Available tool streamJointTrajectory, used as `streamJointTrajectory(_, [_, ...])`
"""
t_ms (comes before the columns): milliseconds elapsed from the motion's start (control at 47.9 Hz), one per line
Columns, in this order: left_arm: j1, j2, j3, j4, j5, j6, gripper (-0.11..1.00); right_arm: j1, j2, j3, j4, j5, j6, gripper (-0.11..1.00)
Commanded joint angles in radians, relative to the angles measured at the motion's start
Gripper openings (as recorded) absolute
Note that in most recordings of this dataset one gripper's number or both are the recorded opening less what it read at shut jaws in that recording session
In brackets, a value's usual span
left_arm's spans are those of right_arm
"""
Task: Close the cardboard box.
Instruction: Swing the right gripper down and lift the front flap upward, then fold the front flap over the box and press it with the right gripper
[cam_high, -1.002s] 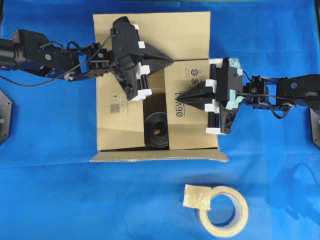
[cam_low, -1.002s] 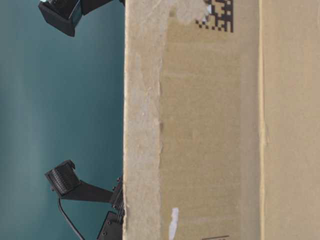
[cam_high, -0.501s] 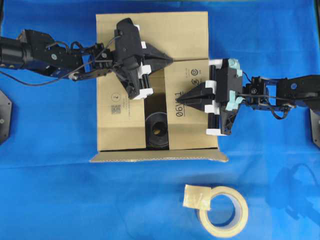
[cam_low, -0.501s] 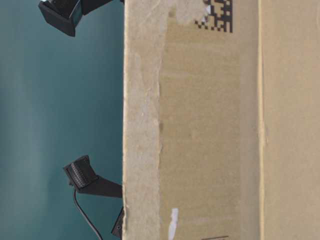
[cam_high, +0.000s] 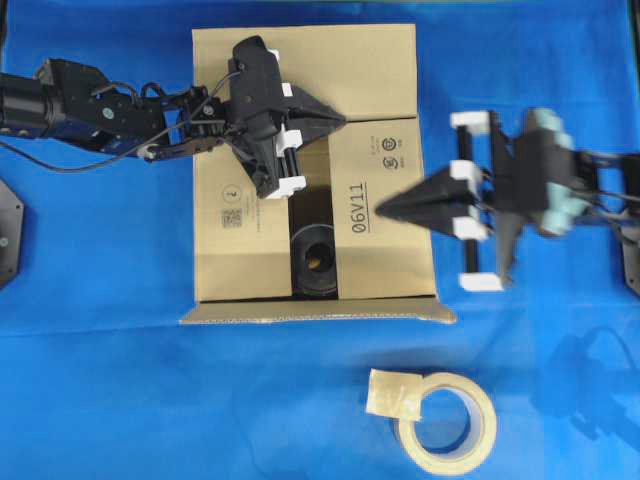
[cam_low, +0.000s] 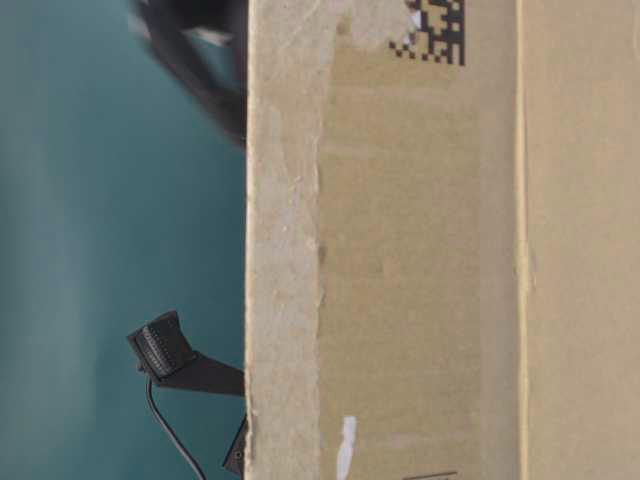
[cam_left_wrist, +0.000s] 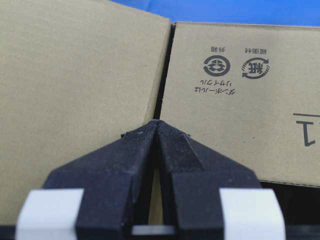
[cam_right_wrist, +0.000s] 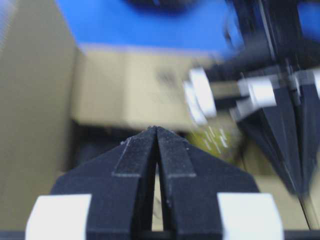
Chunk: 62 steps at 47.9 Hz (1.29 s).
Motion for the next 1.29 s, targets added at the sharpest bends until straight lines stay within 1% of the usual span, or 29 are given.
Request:
streamJointTrajectory(0, [0.005, -0.012, -0.009, 0.002, 0.003, 0.000, 0.00, 0.055, -0.066, -0.017, 0.000, -0.002, 0.000, 0.00])
streamJointTrajectory(125, [0.005, -0.012, -0.009, 0.002, 0.008, -0.002, 0.00, 0.153, -0.117, -0.005, -0.003, -0.008, -0.006, 0.00])
streamJointTrajectory(292, [0.005, -0.012, -0.006, 0.000, 0.008, -0.002, 0.00, 0.270, -0.110, 0.005, -0.005, -0.023, -0.009, 0.00])
streamJointTrajectory(376, [0.005, -0.012, -0.005, 0.000, 0.008, -0.002, 0.00, 0.310, -0.080, 0.006, -0.005, -0.021, -0.009, 0.00])
streamJointTrajectory(480, [0.005, -0.014, -0.002, 0.000, 0.008, -0.002, 0.00, 0.333, -0.034, 0.014, -0.003, -0.020, -0.009, 0.00])
streamJointTrajectory(689, [0.005, -0.017, 0.006, 0.000, 0.006, -0.002, 0.00, 0.333, 0.051, 0.038, 0.000, -0.035, -0.008, 0.00])
streamJointTrajectory(835, [0.005, -0.018, 0.009, 0.000, 0.008, -0.003, 0.00, 0.330, 0.058, 0.041, 0.000, -0.055, -0.008, 0.00])
streamJointTrajectory(918, [0.005, -0.018, 0.009, 0.000, 0.008, -0.003, 0.00, 0.313, 0.048, 0.046, 0.000, -0.054, -0.008, 0.00])
streamJointTrajectory(1085, [0.003, -0.018, 0.009, 0.000, 0.008, -0.003, 0.00, 0.239, 0.014, 0.067, 0.002, -0.052, -0.005, 0.00])
streamJointTrajectory(1273, [-0.002, -0.018, 0.009, 0.000, 0.008, -0.002, 0.00, 0.103, -0.015, 0.086, 0.002, -0.018, 0.000, 0.00])
